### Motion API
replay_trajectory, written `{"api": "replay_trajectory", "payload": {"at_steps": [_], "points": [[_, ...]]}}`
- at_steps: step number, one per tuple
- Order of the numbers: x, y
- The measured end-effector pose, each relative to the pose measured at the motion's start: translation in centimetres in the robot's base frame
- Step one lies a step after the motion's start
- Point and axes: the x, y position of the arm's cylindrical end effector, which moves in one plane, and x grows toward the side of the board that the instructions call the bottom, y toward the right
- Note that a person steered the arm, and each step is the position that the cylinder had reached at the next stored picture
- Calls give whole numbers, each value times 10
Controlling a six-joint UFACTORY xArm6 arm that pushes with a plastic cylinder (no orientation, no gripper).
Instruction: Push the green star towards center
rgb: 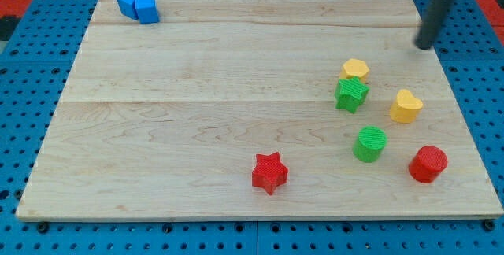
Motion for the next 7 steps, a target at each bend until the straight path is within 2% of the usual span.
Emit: {"api": "replay_trajectory", "payload": {"at_steps": [1, 2, 3, 5, 7], "points": [[38, 34], [72, 28], [80, 4], [80, -70], [80, -171]]}}
